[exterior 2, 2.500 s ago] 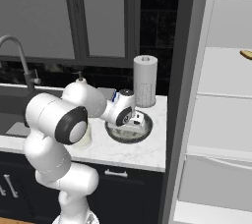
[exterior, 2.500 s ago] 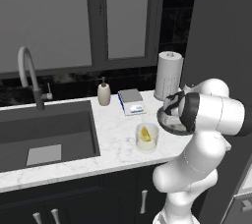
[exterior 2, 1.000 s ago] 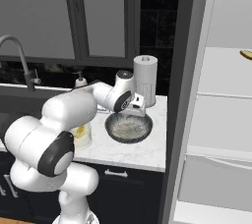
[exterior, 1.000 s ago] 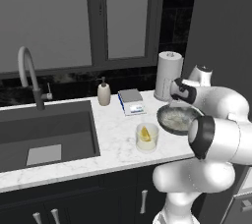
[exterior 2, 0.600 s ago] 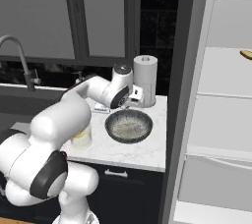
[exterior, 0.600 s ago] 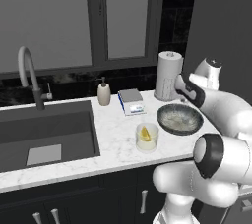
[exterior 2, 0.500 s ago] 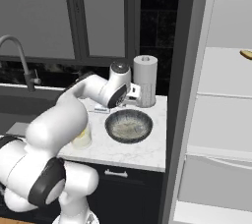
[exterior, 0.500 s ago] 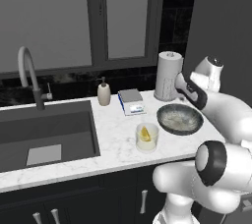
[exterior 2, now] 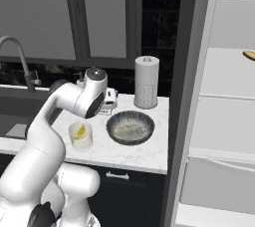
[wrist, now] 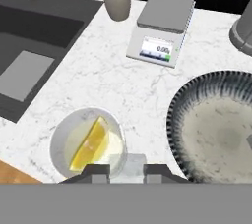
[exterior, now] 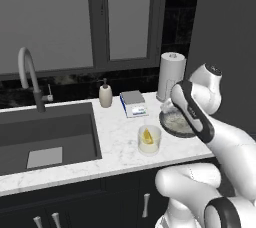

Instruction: Grab a lemon wedge from the fridge and one ice cube from the ice bowl, and put them in the glass of lemonade.

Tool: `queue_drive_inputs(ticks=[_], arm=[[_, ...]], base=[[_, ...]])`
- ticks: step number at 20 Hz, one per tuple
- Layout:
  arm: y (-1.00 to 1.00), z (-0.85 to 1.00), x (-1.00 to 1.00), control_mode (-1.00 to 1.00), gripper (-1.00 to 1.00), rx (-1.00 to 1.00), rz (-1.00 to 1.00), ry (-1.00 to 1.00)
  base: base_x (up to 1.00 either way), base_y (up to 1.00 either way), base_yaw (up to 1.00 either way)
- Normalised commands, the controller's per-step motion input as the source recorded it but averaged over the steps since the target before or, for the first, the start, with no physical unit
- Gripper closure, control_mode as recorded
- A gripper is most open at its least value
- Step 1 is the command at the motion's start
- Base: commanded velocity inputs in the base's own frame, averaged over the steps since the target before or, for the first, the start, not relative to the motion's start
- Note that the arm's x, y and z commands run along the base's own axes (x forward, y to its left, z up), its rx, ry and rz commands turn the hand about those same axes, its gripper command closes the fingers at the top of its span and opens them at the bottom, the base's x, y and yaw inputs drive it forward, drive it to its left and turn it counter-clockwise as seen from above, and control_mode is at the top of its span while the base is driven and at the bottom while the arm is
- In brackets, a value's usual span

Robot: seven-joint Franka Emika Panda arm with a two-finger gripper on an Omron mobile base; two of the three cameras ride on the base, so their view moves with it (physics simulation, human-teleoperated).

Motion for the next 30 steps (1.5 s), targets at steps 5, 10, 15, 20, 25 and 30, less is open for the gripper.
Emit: queue_drive_inputs(ticks=[5,10,15,20,25,30], arm=[[0.85,0.0,-0.39,-1.0,1.0,-0.16,0.04,0.1],[0.08,-0.1,-0.01,-1.0,1.0,0.0,-0.07,0.02],[0.0,-0.06,0.01,-1.0,1.0,0.0,-0.18,0.09],[0.0,0.0,0.09,-1.0,1.0,0.0,-0.12,0.03],[0.0,0.11,0.36,-1.0,1.0,0.0,-0.04,0.12],[0.11,0.0,0.58,-1.0,1.0,0.0,-0.01,0.18]], base=[[0.0,0.0,0.0],[0.0,0.0,0.0],[0.0,0.0,0.0],[0.0,0.0,0.0],[0.0,0.0,0.0],[0.0,0.0,0.0]])
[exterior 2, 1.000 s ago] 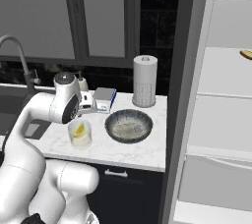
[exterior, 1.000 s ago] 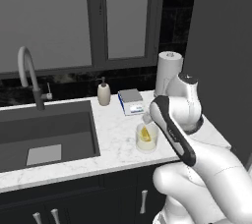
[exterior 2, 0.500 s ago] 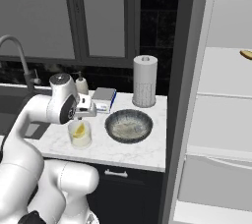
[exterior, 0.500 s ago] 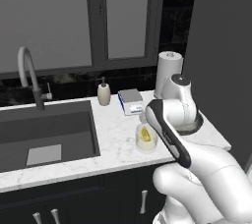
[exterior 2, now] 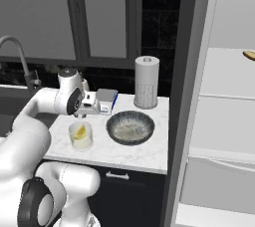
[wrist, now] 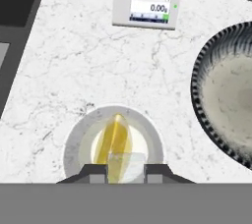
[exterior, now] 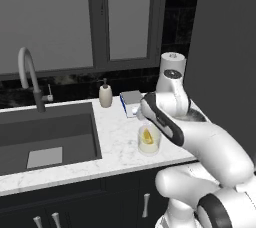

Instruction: Grab a lemon wedge from the fridge and one ice cube from the ice bowl, and put them in the glass of lemonade.

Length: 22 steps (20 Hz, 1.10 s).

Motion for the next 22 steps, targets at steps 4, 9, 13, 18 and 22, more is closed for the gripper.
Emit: queue_drive_inputs(ticks=[4,9,13,18,22], arm=[[0.04,-0.35,0.0,-1.0,1.0,0.0,-0.05,0.16],[0.0,-0.08,-0.25,-1.0,1.0,0.0,-0.15,0.01],[0.0,-0.03,-0.13,-1.0,1.0,0.0,-0.08,-0.06],[0.0,-0.01,0.0,-1.0,1.0,0.0,-0.04,0.0],[0.0,-0.13,0.18,-1.0,1.0,0.0,-0.03,-0.01]], base=[[0.0,0.0,0.0],[0.0,0.0,0.0],[0.0,0.0,0.0],[0.0,0.0,0.0],[0.0,0.0,0.0]])
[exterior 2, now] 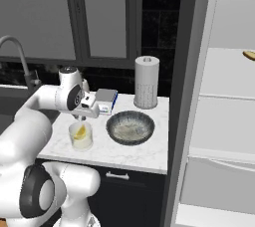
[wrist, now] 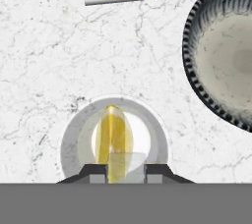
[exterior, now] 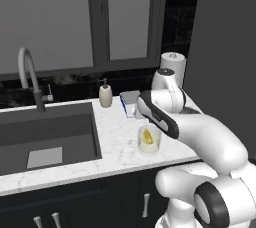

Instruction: Grab a lemon wedge from the fridge and one ice cube from the ice bowl, and put them in the glass of lemonade.

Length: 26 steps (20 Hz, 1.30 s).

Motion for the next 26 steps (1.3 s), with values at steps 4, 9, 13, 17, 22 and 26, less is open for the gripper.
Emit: queue_drive_inputs(ticks=[4,9,13,17,22,26], arm=[[0.0,0.0,0.0,-1.0,1.0,0.0,0.0,0.0],[0.0,0.0,0.0,-1.0,-1.0,0.0,0.0,0.0],[0.0,0.0,0.0,-1.0,-1.0,0.0,0.0,0.0],[0.0,0.0,-0.06,-1.0,-1.0,0.0,0.0,-0.01],[0.0,0.01,-0.19,-1.0,-1.0,0.0,0.0,-0.02],[0.0,0.09,-0.32,-1.0,-1.0,0.01,0.0,-0.05]], base=[[0.0,0.0,0.0],[0.0,0.0,0.0],[0.0,0.0,0.0],[0.0,0.0,0.0],[0.0,0.0,0.0],[0.0,0.0,0.0]])
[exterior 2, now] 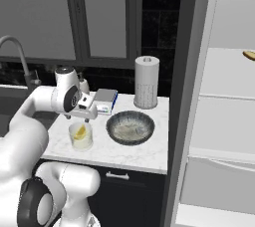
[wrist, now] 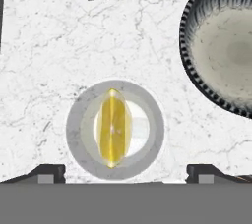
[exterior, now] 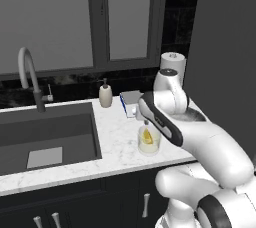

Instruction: Grab a lemon wedge from the fridge and one ice cube from the ice bowl, and put them in the glass of lemonade.

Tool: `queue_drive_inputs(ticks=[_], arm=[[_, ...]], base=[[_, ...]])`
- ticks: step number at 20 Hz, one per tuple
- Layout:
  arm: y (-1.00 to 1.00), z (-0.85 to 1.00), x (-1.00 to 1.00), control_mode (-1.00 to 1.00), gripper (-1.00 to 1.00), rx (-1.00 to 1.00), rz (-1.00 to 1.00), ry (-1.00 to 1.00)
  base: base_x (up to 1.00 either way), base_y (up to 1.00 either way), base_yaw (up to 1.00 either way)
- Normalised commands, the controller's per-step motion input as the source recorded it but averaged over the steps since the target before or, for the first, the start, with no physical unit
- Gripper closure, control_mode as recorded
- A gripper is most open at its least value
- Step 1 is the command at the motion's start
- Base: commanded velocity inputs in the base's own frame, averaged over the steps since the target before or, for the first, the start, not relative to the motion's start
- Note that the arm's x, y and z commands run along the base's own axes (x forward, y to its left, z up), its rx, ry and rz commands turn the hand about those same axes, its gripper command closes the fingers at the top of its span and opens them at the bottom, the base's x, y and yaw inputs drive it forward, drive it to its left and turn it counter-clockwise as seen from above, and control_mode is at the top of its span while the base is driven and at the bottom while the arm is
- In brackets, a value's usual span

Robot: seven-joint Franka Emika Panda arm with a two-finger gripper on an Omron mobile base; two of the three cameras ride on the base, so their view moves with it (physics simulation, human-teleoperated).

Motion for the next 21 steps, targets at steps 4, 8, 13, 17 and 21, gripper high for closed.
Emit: queue_drive_inputs(ticks=[4,8,13,17,21], arm=[[0.0,0.19,-0.27,-1.0,-1.0,0.03,0.0,-0.09],[0.0,0.23,-0.2,-1.0,-1.0,0.04,0.0,-0.13],[0.0,0.23,-0.28,-1.0,-1.0,0.05,0.0,-0.12],[0.0,0.2,-0.32,-1.0,-1.0,0.06,0.0,-0.1],[-0.03,0.04,-0.3,-1.0,-1.0,0.05,0.0,-0.08]], base=[[0.0,0.0,0.0],[0.0,0.0,0.0],[0.0,0.0,0.0],[0.0,0.0,0.0],[0.0,0.0,0.0]])
